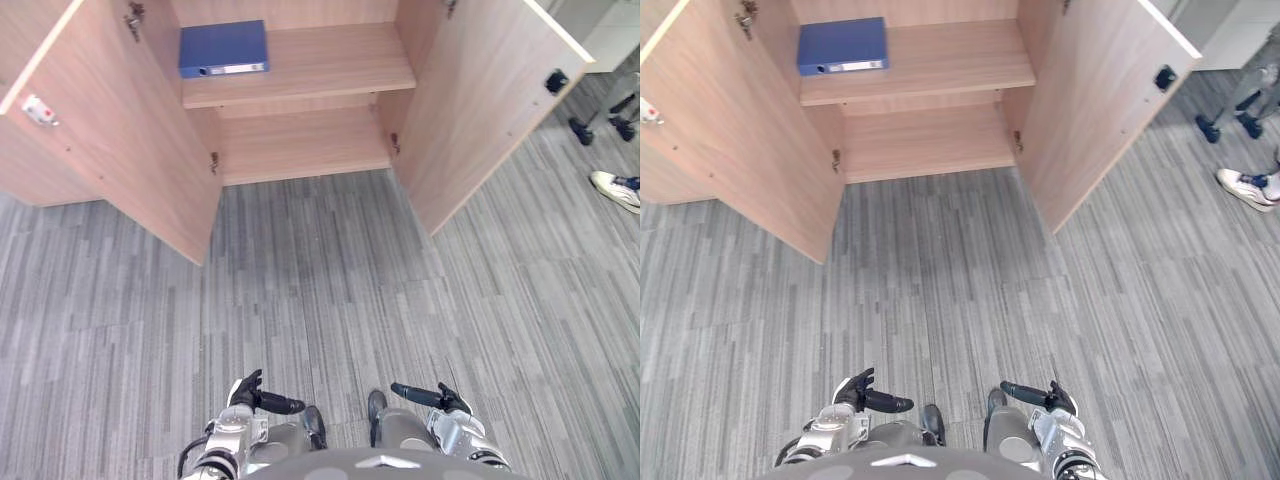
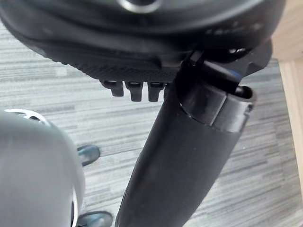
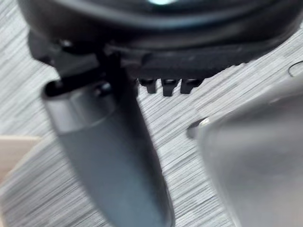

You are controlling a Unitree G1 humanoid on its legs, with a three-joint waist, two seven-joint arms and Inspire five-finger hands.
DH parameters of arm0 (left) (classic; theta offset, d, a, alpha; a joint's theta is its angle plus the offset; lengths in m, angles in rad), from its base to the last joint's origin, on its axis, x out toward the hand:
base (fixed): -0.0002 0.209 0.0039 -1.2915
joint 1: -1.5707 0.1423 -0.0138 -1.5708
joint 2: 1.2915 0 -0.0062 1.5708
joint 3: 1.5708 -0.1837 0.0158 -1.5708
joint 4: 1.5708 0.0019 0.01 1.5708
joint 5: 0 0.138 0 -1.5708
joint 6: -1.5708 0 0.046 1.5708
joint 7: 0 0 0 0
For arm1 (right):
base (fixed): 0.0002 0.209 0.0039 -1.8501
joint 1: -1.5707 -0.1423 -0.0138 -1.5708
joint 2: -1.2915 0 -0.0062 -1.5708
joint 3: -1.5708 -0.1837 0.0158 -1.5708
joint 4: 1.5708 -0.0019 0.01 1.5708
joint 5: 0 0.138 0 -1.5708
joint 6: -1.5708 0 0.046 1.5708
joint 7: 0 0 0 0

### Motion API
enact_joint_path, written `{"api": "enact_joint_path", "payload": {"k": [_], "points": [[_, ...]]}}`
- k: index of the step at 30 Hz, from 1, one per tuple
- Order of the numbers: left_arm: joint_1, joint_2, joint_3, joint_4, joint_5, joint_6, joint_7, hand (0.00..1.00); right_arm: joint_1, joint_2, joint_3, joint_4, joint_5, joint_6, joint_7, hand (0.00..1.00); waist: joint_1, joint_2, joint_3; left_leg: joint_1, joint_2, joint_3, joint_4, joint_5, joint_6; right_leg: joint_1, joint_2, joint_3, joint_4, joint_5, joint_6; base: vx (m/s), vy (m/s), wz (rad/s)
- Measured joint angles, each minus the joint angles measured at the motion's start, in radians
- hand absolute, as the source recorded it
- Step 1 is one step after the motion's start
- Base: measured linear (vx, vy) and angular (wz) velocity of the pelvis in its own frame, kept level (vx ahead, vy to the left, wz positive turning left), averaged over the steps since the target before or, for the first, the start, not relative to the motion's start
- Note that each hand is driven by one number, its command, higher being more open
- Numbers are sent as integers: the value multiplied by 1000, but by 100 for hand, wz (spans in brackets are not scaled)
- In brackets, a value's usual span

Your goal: Walk over to the cabinet, pick up the folder, carry it to the office cabinet, place the folder inside the office cabinet, then close the office cabinet door

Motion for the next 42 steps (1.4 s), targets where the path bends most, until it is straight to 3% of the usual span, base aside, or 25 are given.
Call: {"api": "enact_joint_path", "payload": {"k": [2, 5, 7, 8, 9, 10, 12, 14, 16, 17, 18, 21, 22, 23, 24, 25, 26, 28, 29, 31, 34, 36, 38, 40, 42], "points": [[-6, 2, -1, 0, 0, 1, 9, 100, -6, -5, 2, -11, 2, -3, 2, 100, 2, 9, 13, 34, 3, -18, -6, -18, 28, -35, 3, -26, 99, -53, -24, 198, 123, 28], [-21, 27, 5, 0, -1, 1, 18, 100, -21, -6, 11, -22, 6, -21, 3, 100, 0, 15, 42, 105, 20, -56, -62, -56, 54, -103, 67, -48, 93, -102, -43, 249, 36, 18], [-21, 33, 4, 3, -1, 2, 20, 100, -24, -15, 44, -28, 6, -26, 2, 100, -8, 27, 59, 159, 55, -58, -87, -73, 23, -140, 144, -54, -46, -56, -53, 357, -77, 13], [-19, 33, 4, 5, 0, 2, 18, 100, -14, -13, 45, -31, 6, -27, 2, 100, -10, 21, 57, 172, 55, -60, -87, -80, 12, -138, 152, -47, -107, -12, -59, 404, -113, 38], [-14, 25, 5, 11, 1, 1, 13, 100, 4, -19, 40, -32, 7, -31, 3, 100, -19, 29, 56, 203, 66, -75, -89, -97, -22, -116, 159, -59, -104, 74, -120, 506, -124, 32], [-16, 7, 6, 16, 2, -3, 9, 100, 3, -26, 38, -33, 7, -33, -1, 100, -18, 42, 50, 206, 81, -75, -84, -83, -51, -114, 165, -73, -82, 55, -141, 606, -148, 24], [-17, -19, 6, 16, 1, -6, 3, 100, 2, -34, 37, -30, 6, -33, 1, 100, -18, 41, 50, 215, 80, -63, -50, -34, -108, -87, 156, -73, -69, 27, -165, 530, -119, 14], [-17, -45, 6, 15, 1, -9, -4, 100, 16, -35, 9, -28, 6, -32, 2, 100, -24, 36, 49, 185, 81, -59, 104, 16, -144, -4, 125, -75, -107, 18, -174, 431, -75, 45], [-16, -61, 8, 11, 0, -24, -10, 100, 30, -43, -1, -22, 7, -32, 1, 100, -25, 32, 48, 113, 105, -35, 344, -10, -171, 94, 100, -66, -167, 15, -178, 325, -18, 42], [-12, -66, 22, 4, -1, -26, -10, 100, 28, -47, 0, -15, 7, -31, 2, 100, -20, 28, 43, 54, 128, -5, 474, -40, -162, 139, 94, -48, -198, 13, -181, 260, 47, 3], [-13, -62, 34, 0, -2, -26, -7, 100, 14, -46, 0, -14, 7, -32, 2, 100, -10, 24, 40, 0, 146, 26, 545, -69, -128, 174, 87, -22, -227, 8, -182, 238, 70, -10], [-18, -59, 45, -5, -2, -29, -7, 100, -10, -45, -1, -10, 8, -31, 1, 100, 0, 14, 38, -117, 135, 62, 473, -120, -82, 238, 43, 11, -270, -6, -160, 204, 153, -19], [-21, -59, 44, -8, -2, -30, -7, 100, -14, -46, -1, -10, 8, -31, 0, 100, 0, 11, 40, -135, 124, 61, 423, -120, -81, 248, 30, 14, -271, -8, -157, 228, 219, -16], [-23, -56, 37, -8, -2, -30, -7, 100, -17, -47, -3, -10, 8, -32, -2, 100, 0, 5, 40, -155, 92, 51, 270, -95, -81, 267, -2, 17, -270, -17, -142, 200, 193, -20], [-21, -53, 19, -6, -2, -30, -6, 100, -16, -49, -3, -10, 7, -32, -4, 100, 0, 1, 40, -159, 73, 36, 121, -30, -83, 282, -22, 19, -273, -26, -124, 256, 257, -50], [-7, -57, 4, 6, -1, -28, -9, 100, -1, -67, 1, -6, 7, -33, -4, 100, 4, 35, 13, -160, 74, 0, -42, 210, -73, 320, -22, 40, -320, -58, -55, 274, 286, -48], [-13, -51, 3, 17, 0, -26, -8, 100, -3, -52, 3, 2, 7, -30, -2, 100, -2, 25, 0, -160, 50, 14, -35, 180, -53, 332, -50, 44, -353, -47, -25, 385, 392, -46], [-13, -28, 5, 22, 0, -23, -8, 100, -1, -26, 2, 19, 7, -28, 0, 100, 2, 2, -4, -166, 29, 33, -8, 139, -26, 332, -79, 60, -358, -36, -9, 287, 260, -27], [-7, -20, 5, 25, 0, -18, -11, 100, 0, -12, 0, 28, 6, -21, 0, 100, 9, -8, -8, -142, 18, 66, -2, 117, -7, 330, -98, 78, -351, -21, 16, 223, 159, -47], [14, -14, 8, 25, -1, -18, -10, 100, -3, -5, 1, 30, 5, -20, 2, 100, 12, 1, -13, -97, 15, 116, -12, 82, 6, 286, -107, 110, -254, -20, 21, 314, 247, -88], [25, -15, 4, 26, -13, -16, -7, 100, -17, -8, 2, 21, 5, -24, 1, 100, 9, 21, -21, -42, 14, 167, -19, 49, 43, 139, -109, 133, 41, -28, 35, 253, 229, -70], [11, -10, 1, 26, -23, -17, 6, 100, -39, -17, 10, 18, 5, -24, 1, 100, 5, 35, -16, 11, 23, 170, -42, 45, 50, 46, -69, 92, 160, -103, 5, 260, 107, -38], [-9, -10, 2, 26, -25, -18, 9, 100, -45, -29, 52, 12, 5, -25, 3, 100, 0, 62, -8, 56, 50, 171, -75, 37, 36, -14, -2, 43, 138, -137, -29, 241, -9, -21], [-30, -10, 2, 26, -42, -18, 10, 100, -55, -36, 77, 8, 5, -25, 5, 100, -2, 79, 4, 83, 75, 171, -91, 32, 28, -94, 71, 21, 63, -130, -31, 232, -92, -3], [-43, -3, 1, 26, -41, -18, 11, 100, -55, -38, 82, 6, 5, -25, 5, 100, -13, 64, 13, 114, 68, 161, -95, 31, 20, -136, 101, 14, -117, -33, -34, 301, -170, 34]]}}
